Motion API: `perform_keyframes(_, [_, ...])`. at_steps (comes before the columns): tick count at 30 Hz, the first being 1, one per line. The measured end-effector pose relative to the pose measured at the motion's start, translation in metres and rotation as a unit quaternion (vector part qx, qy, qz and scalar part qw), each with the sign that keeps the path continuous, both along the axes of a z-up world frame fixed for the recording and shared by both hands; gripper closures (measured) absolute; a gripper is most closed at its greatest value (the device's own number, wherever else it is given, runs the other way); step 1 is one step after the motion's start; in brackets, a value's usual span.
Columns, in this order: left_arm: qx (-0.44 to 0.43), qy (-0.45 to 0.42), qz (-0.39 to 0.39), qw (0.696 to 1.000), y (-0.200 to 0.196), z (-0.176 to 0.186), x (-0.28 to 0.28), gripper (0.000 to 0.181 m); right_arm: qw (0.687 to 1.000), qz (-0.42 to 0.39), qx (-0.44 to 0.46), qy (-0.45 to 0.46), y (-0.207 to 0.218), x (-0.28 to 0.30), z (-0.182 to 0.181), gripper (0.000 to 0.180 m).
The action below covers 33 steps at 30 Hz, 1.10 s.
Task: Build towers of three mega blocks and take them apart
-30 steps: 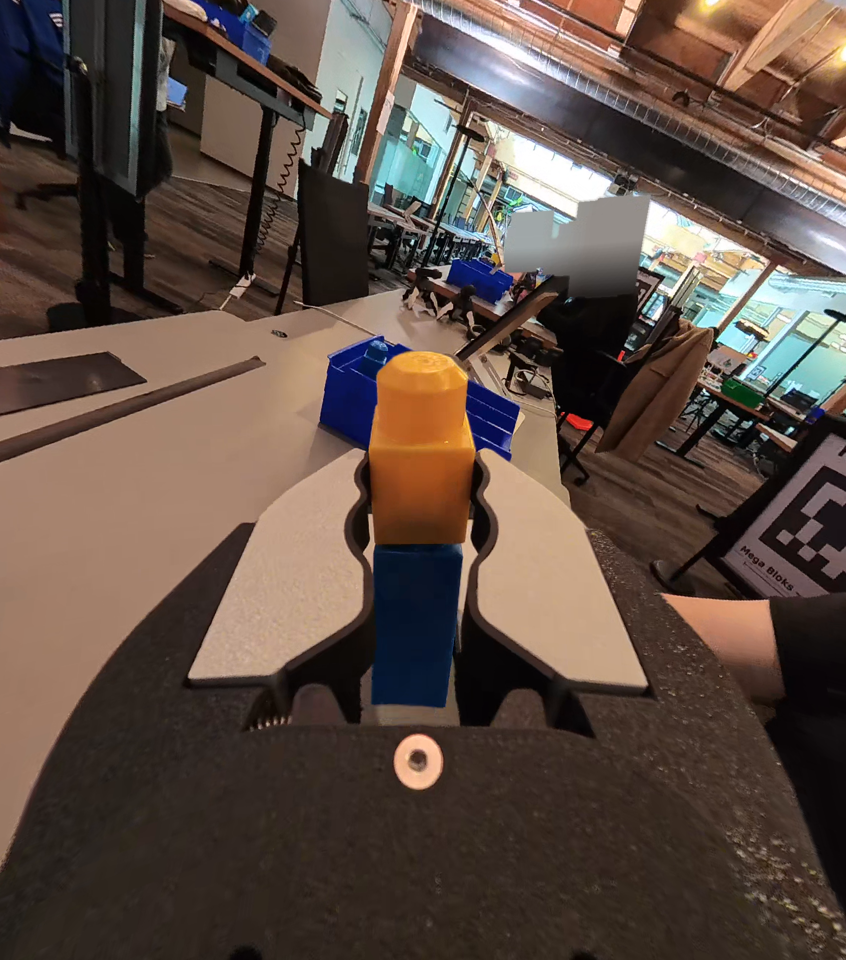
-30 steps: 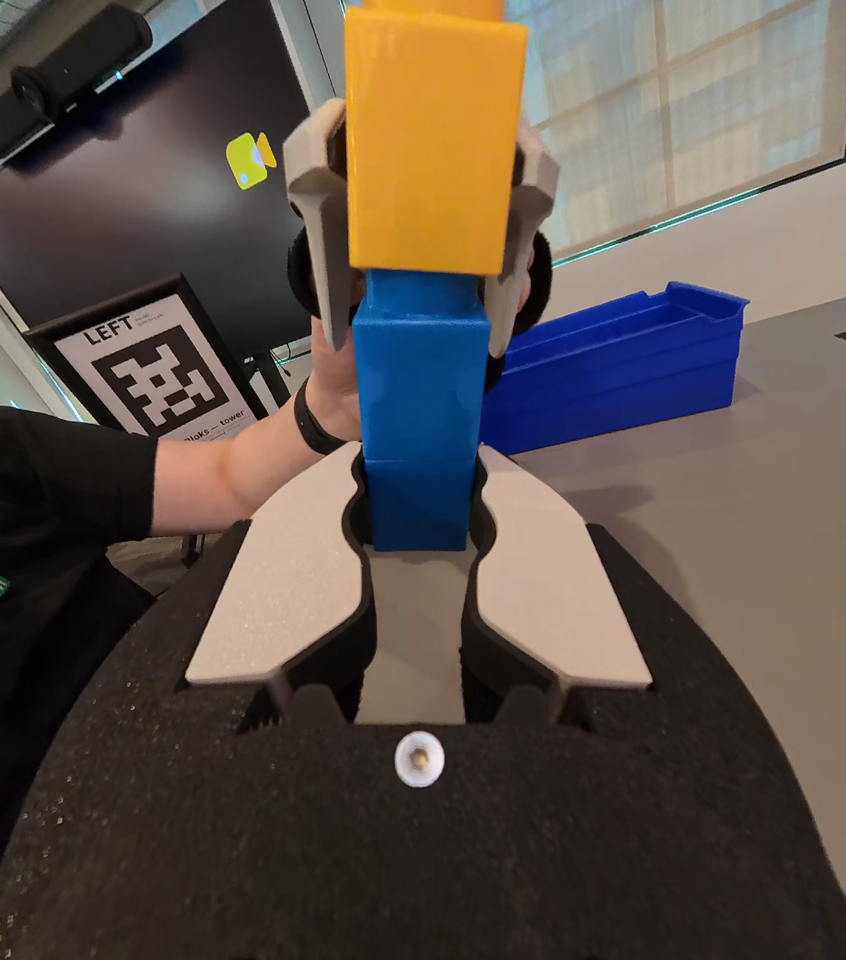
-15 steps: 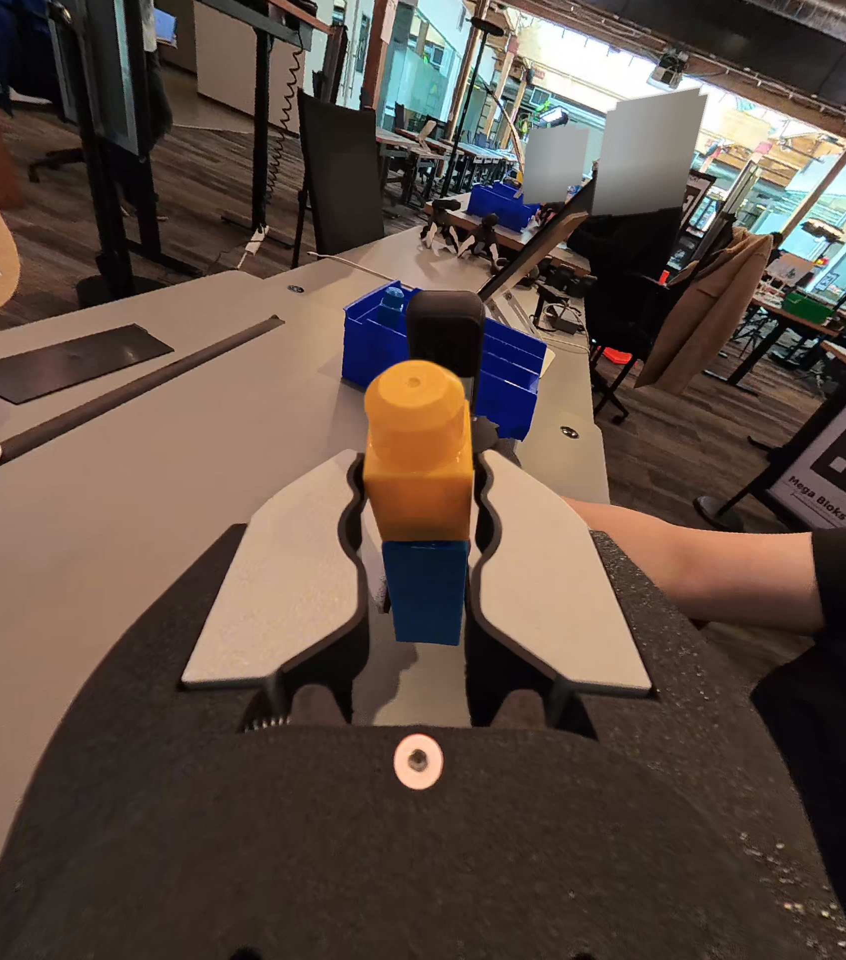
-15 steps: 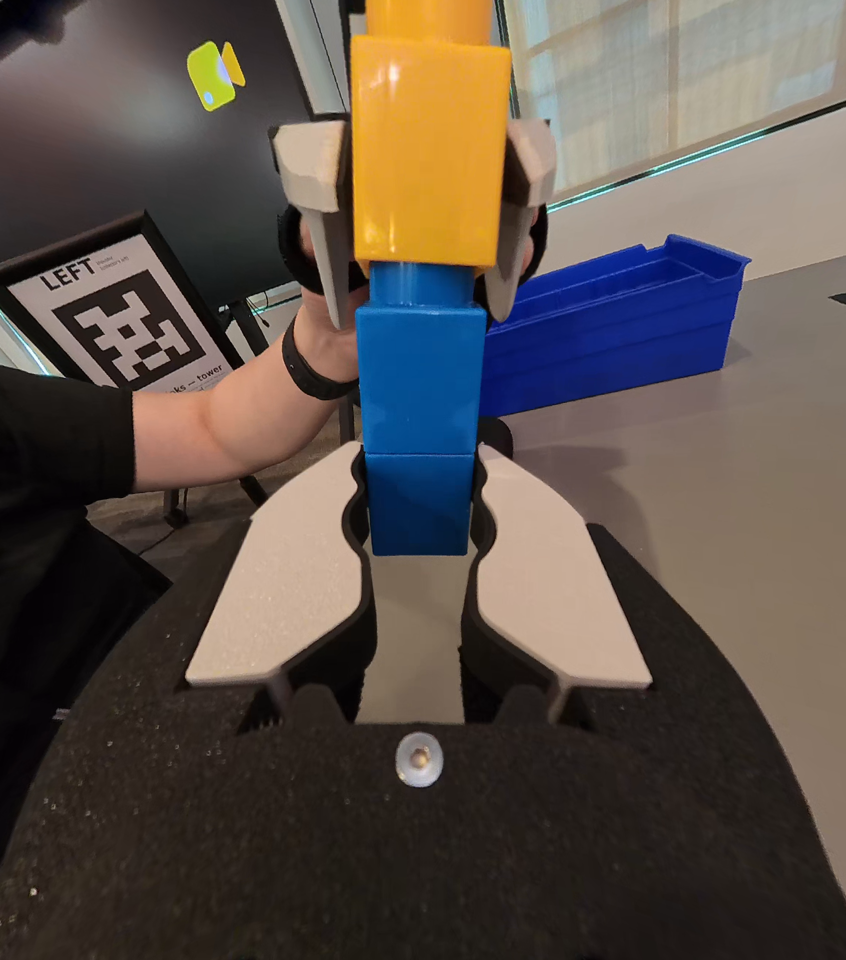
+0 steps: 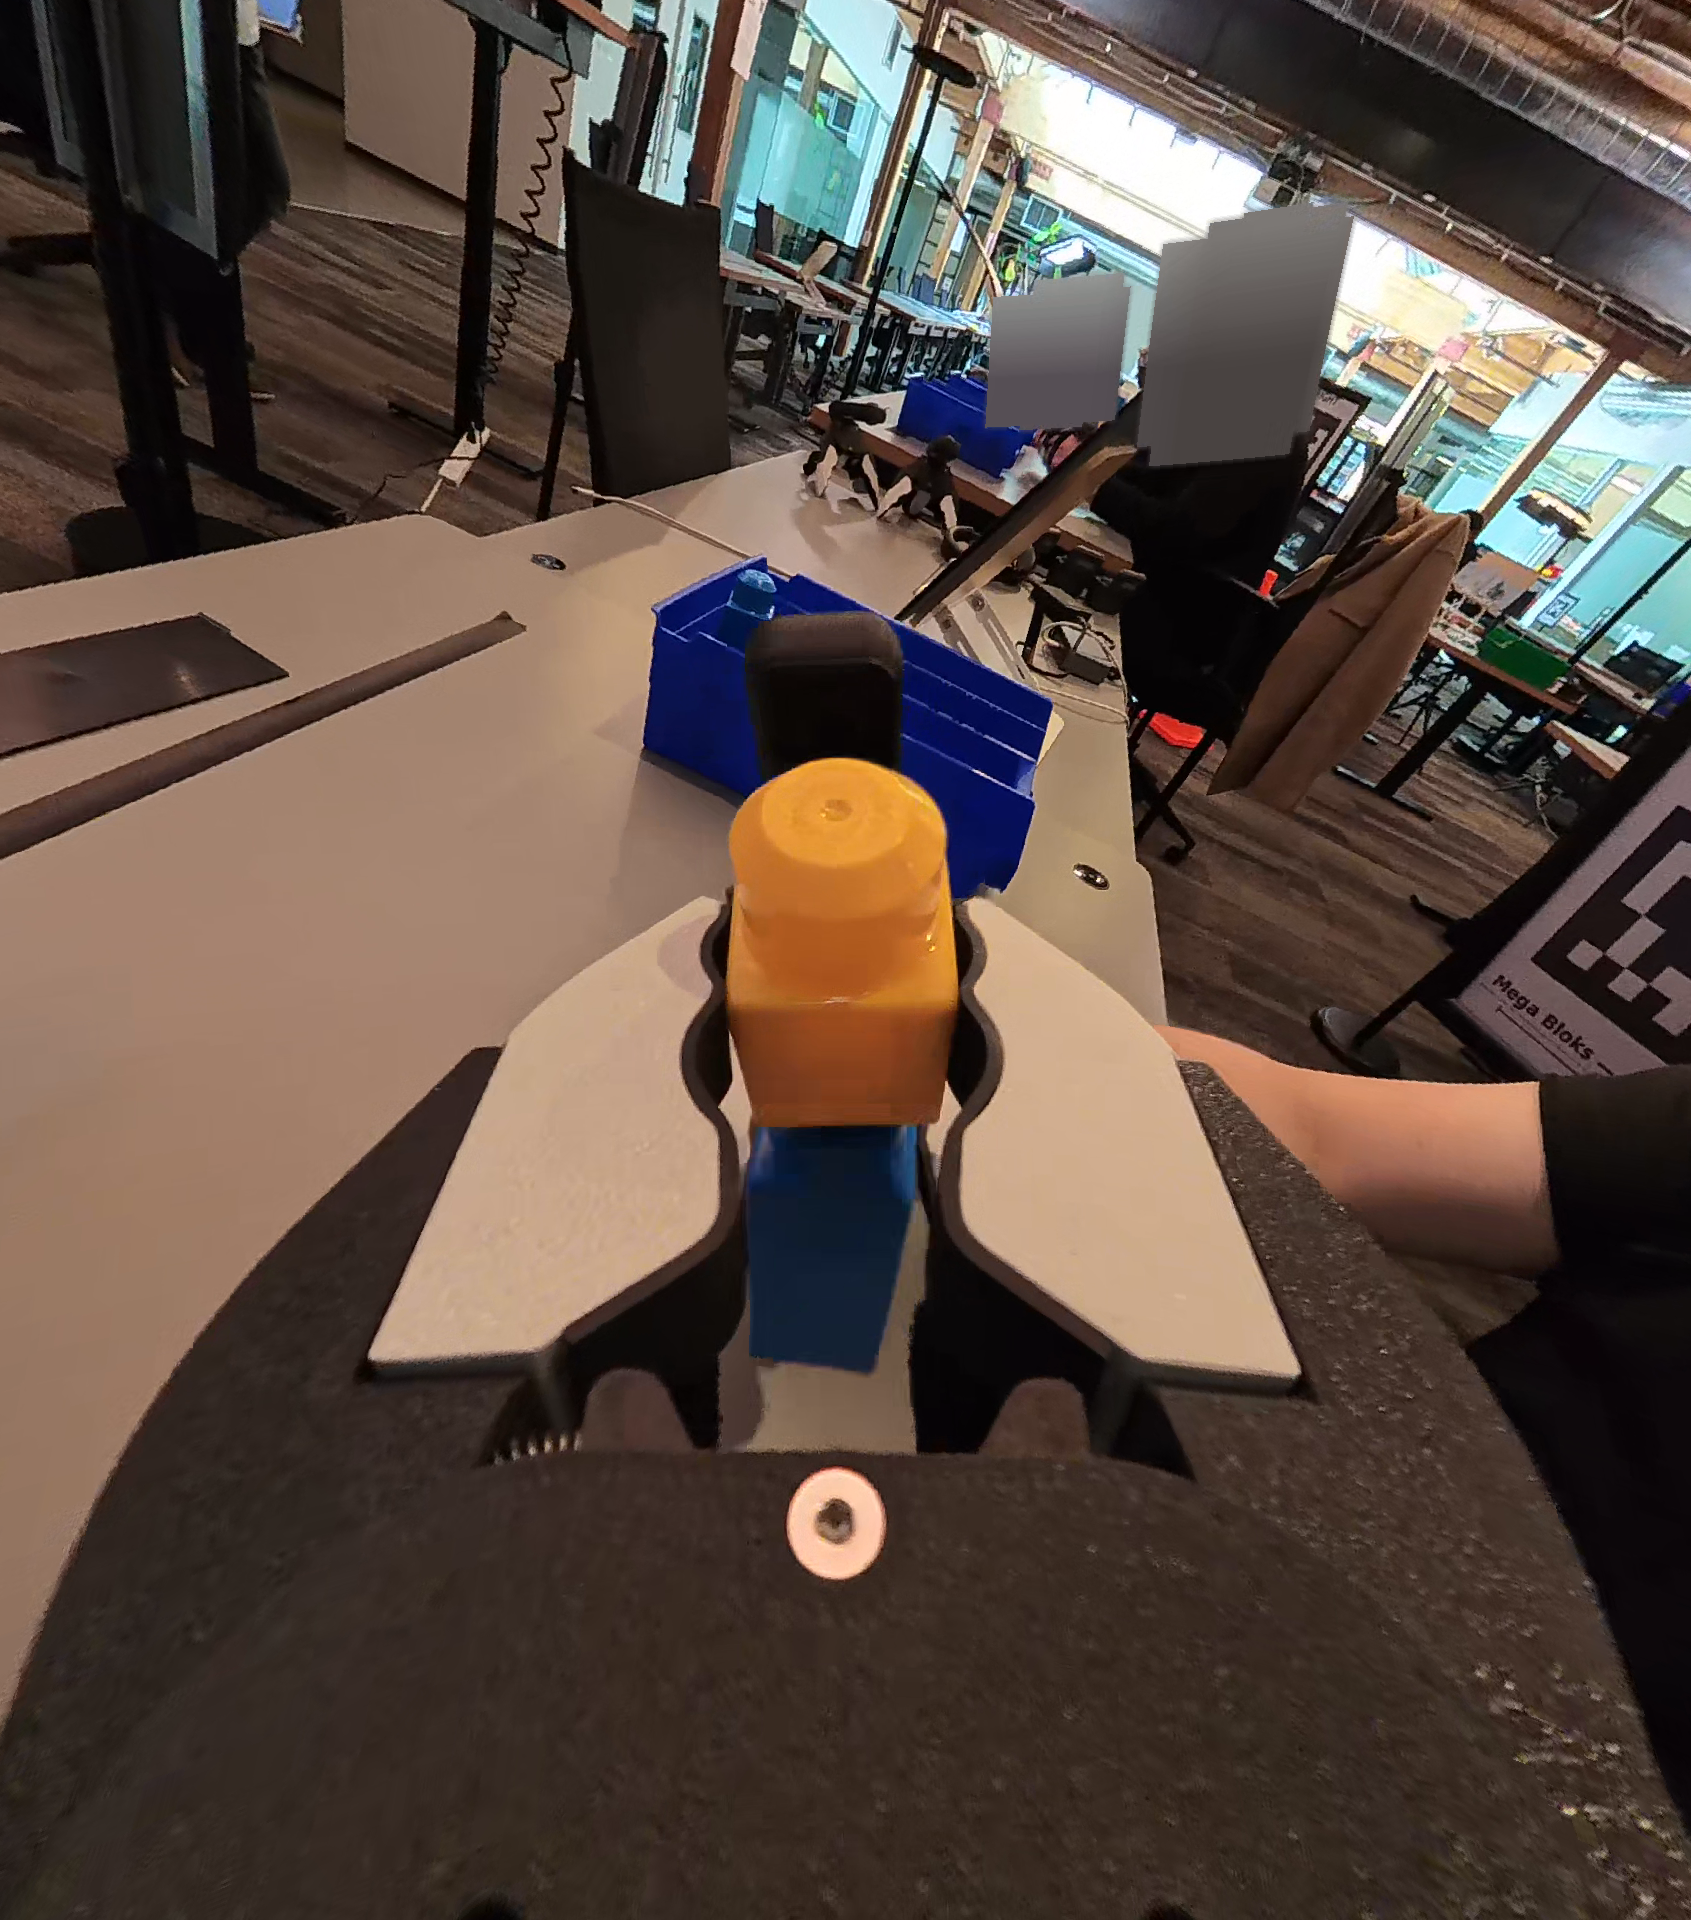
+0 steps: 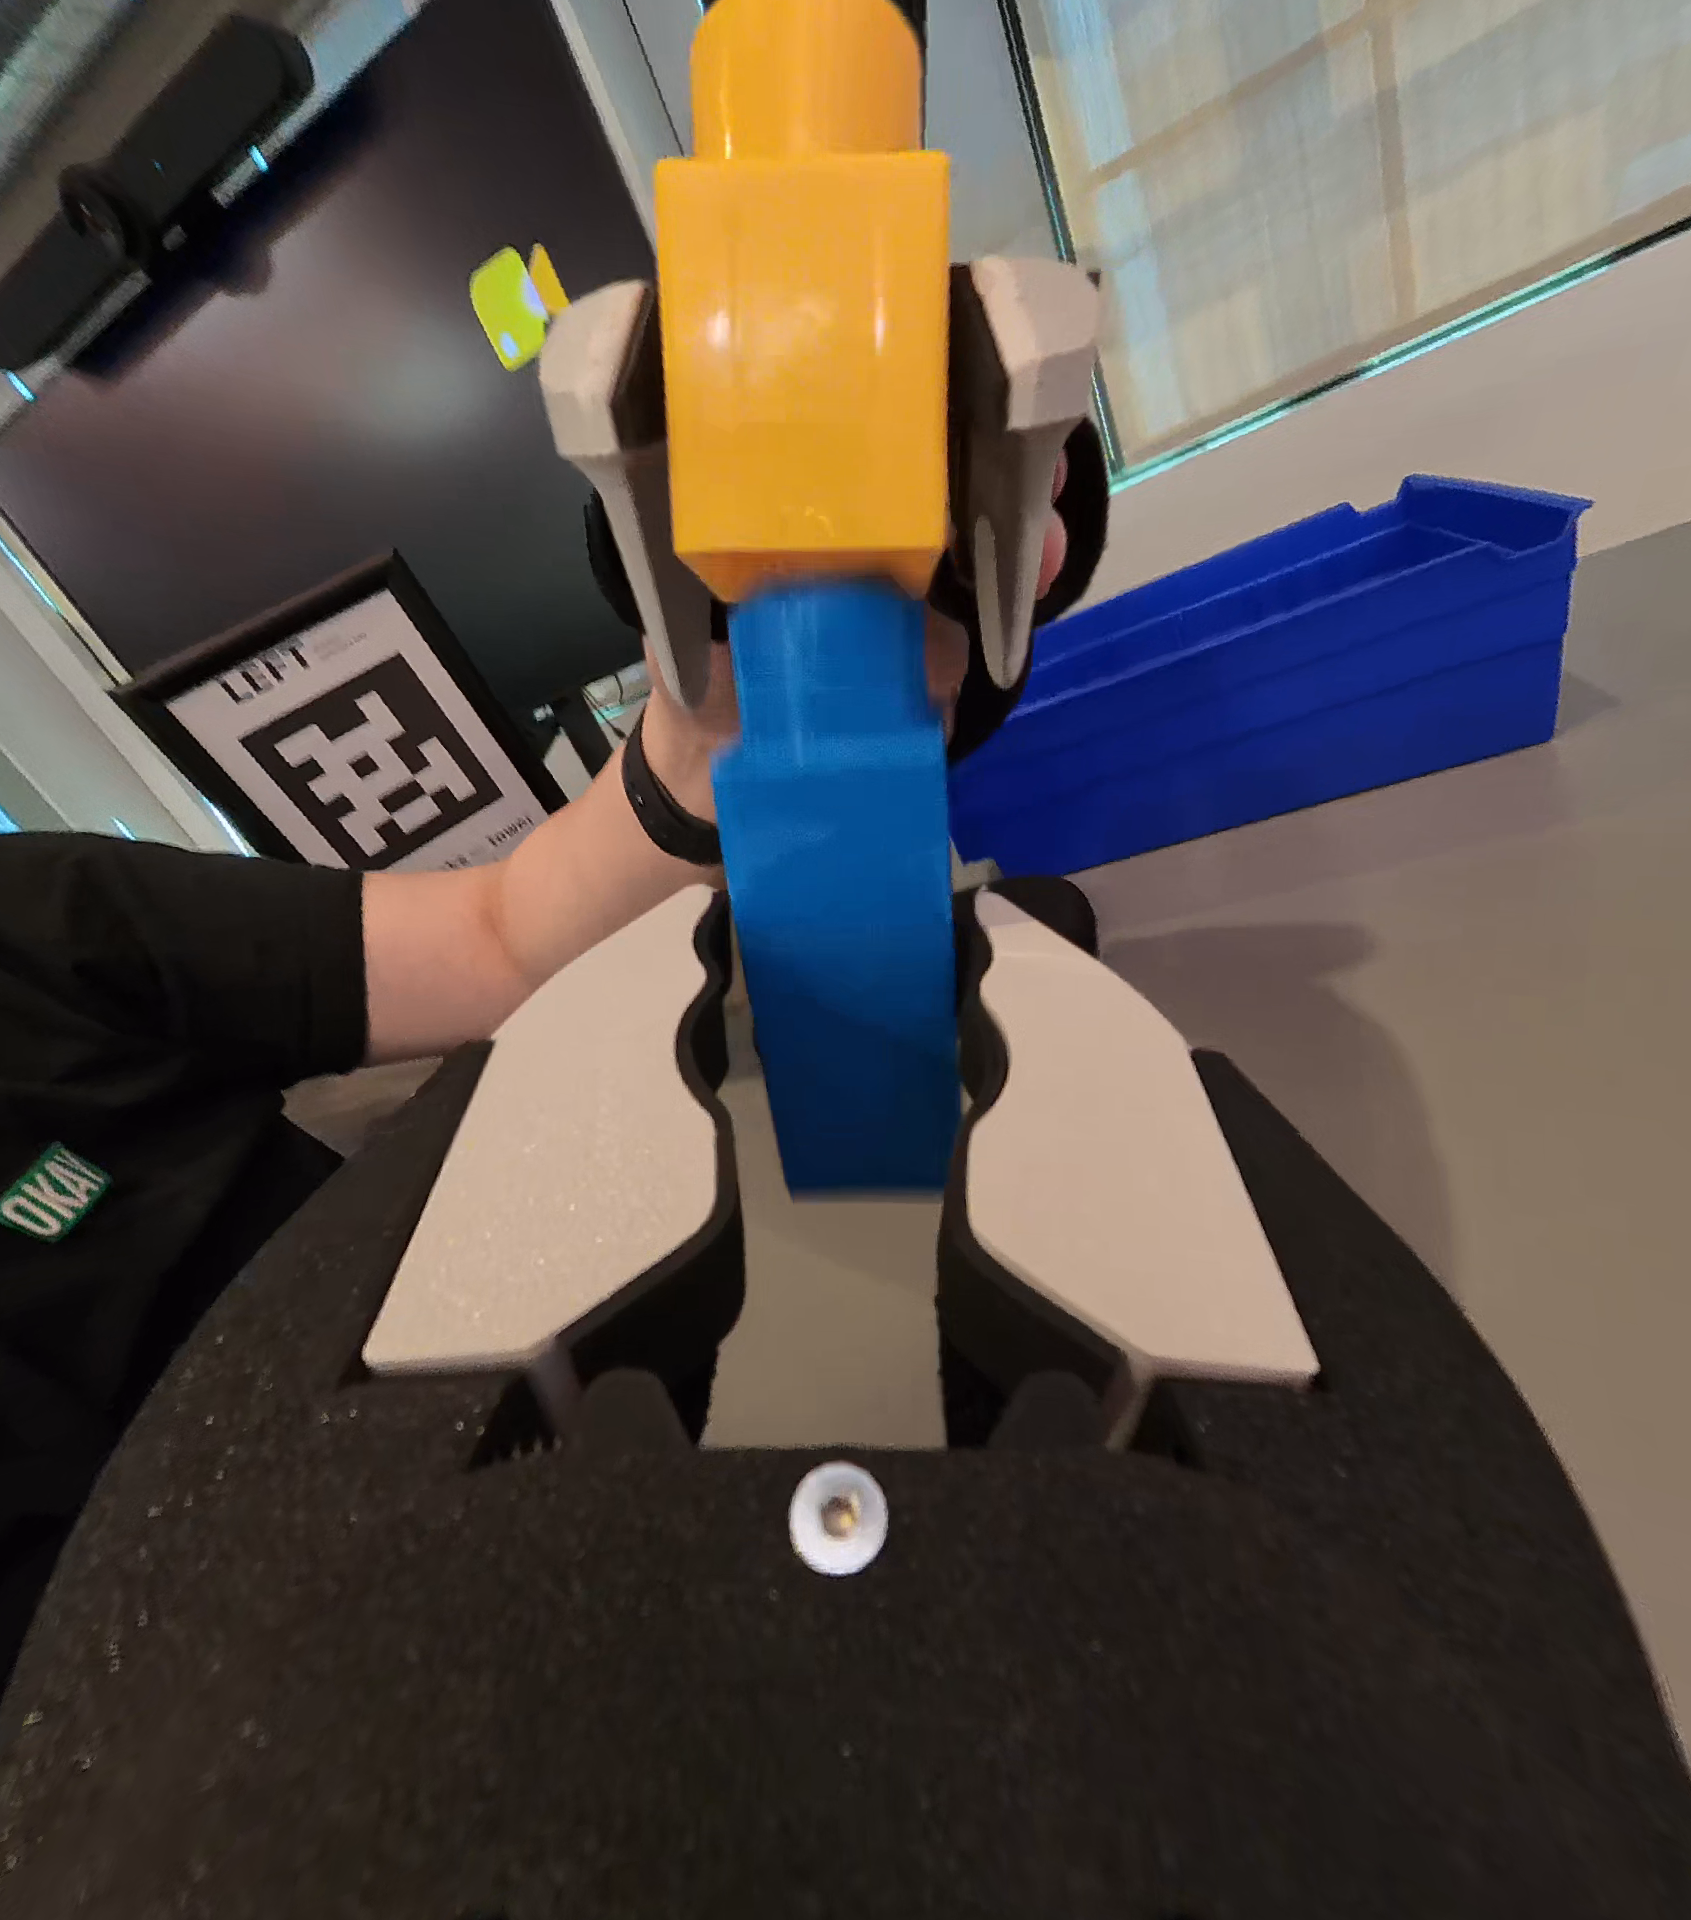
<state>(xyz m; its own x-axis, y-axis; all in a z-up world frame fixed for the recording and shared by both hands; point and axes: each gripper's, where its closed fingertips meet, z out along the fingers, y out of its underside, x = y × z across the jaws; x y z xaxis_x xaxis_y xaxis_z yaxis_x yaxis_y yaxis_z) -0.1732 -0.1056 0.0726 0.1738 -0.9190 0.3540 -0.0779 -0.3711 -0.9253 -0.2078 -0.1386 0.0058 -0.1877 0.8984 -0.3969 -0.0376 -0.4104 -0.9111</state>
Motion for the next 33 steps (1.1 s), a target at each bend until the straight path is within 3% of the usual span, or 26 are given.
perform_keyframes(3, [0.0, 0.005, -0.002, 1.0, -0.001, -0.002, 0.002, 0.142, 1.0, -0.006, -0.005, 0.015, 0.001, -0.001, 0.004, 0.144])
perform_keyframes(4, [0.001, 0.011, -0.004, 1.0, -0.001, -0.005, 0.004, 0.142, 1.0, 0.014, 0.018, 0.013, -0.006, 0.0, 0.003, 0.18])
perform_keyframes(6, [-0.003, 0.02, -0.004, 1.0, 0.0, -0.013, 0.005, 0.142, 0.997, -0.014, 0.071, -0.016, -0.002, 0.0, -0.005, 0.18])
perform_keyframes(11, [0.005, 0.005, 0.02, 1.0, 0.004, -0.014, -0.002, 0.142, 0.994, -0.013, 0.095, -0.048, -0.005, -0.002, -0.011, 0.18])
perform_keyframes(14, [0.001, -0.03, 0.021, 0.999, 0.0, -0.007, -0.005, 0.142, 0.979, 0.066, 0.15, -0.121, -0.036, -0.008, -0.035, 0.18])
perform_keyframes(20, [0.012, 0.003, 0.046, 0.999, -0.003, -0.022, -0.033, 0.142, 0.933, 0.137, 0.219, -0.249, -0.06, -0.017, -0.092, 0.173])
perform_keyframes(25, [0.008, -0.004, 0.079, 0.997, -0.003, -0.04, -0.07, 0.142, 0.874, 0.191, 0.322, -0.311, -0.077, -0.016, -0.097, 0.149])
perform_keyframes(29, [-0.021, -0.044, 0.076, 0.996, 0.001, -0.048, -0.092, 0.142, 0.77, 0.26, 0.411, -0.413, -0.079, -0.006, -0.125, 0.127])
perform_keyframes(33, [-0.028, -0.078, 0.075, 0.994, 0.004, -0.05, -0.105, 0.142, 0.713, 0.297, 0.492, -0.402, -0.08, -0.021, -0.134, 0.12])
